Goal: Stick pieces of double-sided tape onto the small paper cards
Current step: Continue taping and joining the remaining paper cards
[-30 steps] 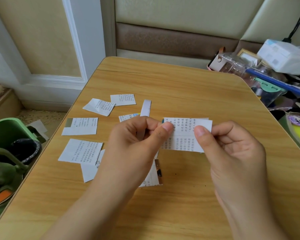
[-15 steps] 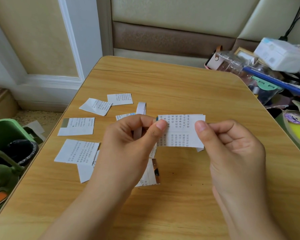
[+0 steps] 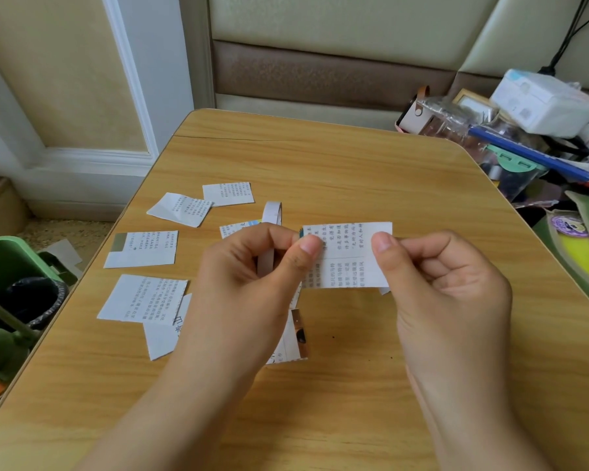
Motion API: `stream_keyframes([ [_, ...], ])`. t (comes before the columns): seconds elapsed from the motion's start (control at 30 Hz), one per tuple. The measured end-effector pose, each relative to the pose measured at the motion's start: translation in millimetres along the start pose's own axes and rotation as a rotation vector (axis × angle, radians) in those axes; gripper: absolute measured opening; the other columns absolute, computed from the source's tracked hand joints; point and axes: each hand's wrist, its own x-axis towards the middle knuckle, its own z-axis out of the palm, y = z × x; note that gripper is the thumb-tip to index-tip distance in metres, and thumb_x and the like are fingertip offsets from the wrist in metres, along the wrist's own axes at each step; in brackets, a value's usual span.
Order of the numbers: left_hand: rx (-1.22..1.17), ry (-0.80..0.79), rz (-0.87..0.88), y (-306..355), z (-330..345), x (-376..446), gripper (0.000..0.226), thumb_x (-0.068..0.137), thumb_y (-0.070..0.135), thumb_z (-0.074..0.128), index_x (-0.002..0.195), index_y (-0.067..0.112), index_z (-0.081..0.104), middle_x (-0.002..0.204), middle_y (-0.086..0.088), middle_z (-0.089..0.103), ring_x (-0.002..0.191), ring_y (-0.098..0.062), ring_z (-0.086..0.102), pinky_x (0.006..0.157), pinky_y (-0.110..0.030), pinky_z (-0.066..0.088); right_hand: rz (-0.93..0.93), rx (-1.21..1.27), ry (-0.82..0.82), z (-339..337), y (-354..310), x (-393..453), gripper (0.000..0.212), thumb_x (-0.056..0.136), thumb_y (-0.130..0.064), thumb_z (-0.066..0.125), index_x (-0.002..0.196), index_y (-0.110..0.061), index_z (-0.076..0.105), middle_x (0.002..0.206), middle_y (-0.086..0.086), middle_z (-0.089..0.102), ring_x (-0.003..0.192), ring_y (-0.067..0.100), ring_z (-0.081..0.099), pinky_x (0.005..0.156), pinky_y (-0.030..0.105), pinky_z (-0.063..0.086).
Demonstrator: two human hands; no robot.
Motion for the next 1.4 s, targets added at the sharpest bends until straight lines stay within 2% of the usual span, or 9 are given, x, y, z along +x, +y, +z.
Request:
stream_keyframes([
  [0.6,0.010,0.031,0.033,-4.1,-0.3,0.1,0.027,0.072,0.042,0.068,0.054,0.023,0.061,0.043,0.014,0.037,0.046,-0.002,0.035,0.046,-0.007,0.028,-0.010,-0.050,0.041,6.3,-5.5,-4.7,0.023,0.075,-0.031,0.069,0.064,-0.013,0.060,0.059,0.003,0.067,0.052,0.005,0.054,0.052,0.015,0.043],
  [0.67,0.051,0.015,0.044,-5.7,-2.6,0.6,0.032,0.076,0.042,0.072,0.057,0.018,0.060,0.047,0.000,0.034,0.049,-0.006,0.034,0.047,-0.011,0.027,-0.022,-0.073,0.022,4.9,-5.5,-3.7,0.021,0.076,-0.028,0.070,0.063,-0.015,0.060,0.059,0.003,0.066,0.051,0.004,0.052,0.052,0.015,0.042],
  [0.73,0.101,-0.018,0.057,-4.5,-7.0,2.1,0.032,0.075,0.043,0.063,0.062,0.013,0.058,0.060,-0.018,0.039,0.052,-0.013,0.034,0.048,-0.014,0.027,-0.038,-0.098,-0.037,2.0,-6.7,-0.9,0.019,0.075,-0.027,0.070,0.063,-0.017,0.061,0.060,0.003,0.066,0.052,0.005,0.054,0.052,0.015,0.042],
  [0.8,0.131,-0.070,0.076,-3.5,-11.5,4.6,0.037,0.070,0.050,0.061,0.063,0.014,0.059,0.067,-0.023,0.044,0.058,-0.025,0.041,0.053,-0.018,0.032,-0.046,-0.115,-0.130,-3.3,-9.2,3.9,0.017,0.072,-0.026,0.071,0.062,-0.017,0.062,0.059,0.002,0.066,0.053,0.004,0.055,0.053,0.014,0.043],
  [0.97,0.130,-0.274,0.031,-6.2,-11.8,7.4,0.035,0.064,0.054,0.076,0.071,0.020,0.070,0.061,-0.019,0.050,0.059,-0.027,0.044,0.060,-0.028,0.036,-0.065,-0.192,-0.290,-15.9,-10.2,10.0,0.020,0.069,-0.029,0.080,0.070,-0.016,0.064,0.066,0.006,0.067,0.058,0.009,0.060,0.058,0.018,0.049],
  [1.07,0.098,-0.299,0.016,-7.0,-6.2,5.0,0.023,0.072,0.042,0.078,0.069,0.020,0.071,0.055,-0.004,0.057,0.057,-0.011,0.049,0.057,-0.021,0.038,-0.056,-0.165,-0.270,-16.4,-10.2,10.0,0.012,0.068,-0.027,0.076,0.069,-0.019,0.066,0.066,0.001,0.068,0.058,0.007,0.061,0.058,0.016,0.048],
  [1.23,0.028,-0.216,-0.010,-8.0,-1.6,2.1,0.024,0.072,0.041,0.070,0.072,0.017,0.073,0.071,-0.021,0.063,0.069,-0.037,0.058,0.070,-0.049,0.050,0.121,0.054,-0.297,-13.3,-9.7,8.6,0.008,0.065,-0.025,0.075,0.073,-0.025,0.071,0.068,0.001,0.071,0.063,0.008,0.063,0.061,0.017,0.050],
  [1.3,0.002,-0.195,-0.016,-8.9,-0.5,1.9,0.024,0.072,0.039,0.074,0.070,0.015,0.072,0.074,-0.019,0.066,0.069,-0.034,0.060,0.069,-0.042,0.052,0.158,0.098,-0.279,-11.8,-8.7,7.4,0.009,0.066,-0.024,0.074,0.074,-0.025,0.070,0.069,0.003,0.071,0.064,0.009,0.064,0.061,0.019,0.051],
  [1.4,-0.081,-0.172,-0.038,-5.6,1.0,2.2,0.023,0.067,0.036,0.075,0.064,0.013,0.071,0.066,-0.012,0.065,0.059,-0.012,0.056,0.059,-0.017,0.045,0.175,0.117,-0.261,-9.9,-8.9,6.5,0.005,0.067,-0.026,0.073,0.070,-0.023,0.069,0.068,0.004,0.071,0.062,0.008,0.064,0.060,0.018,0.050],
])
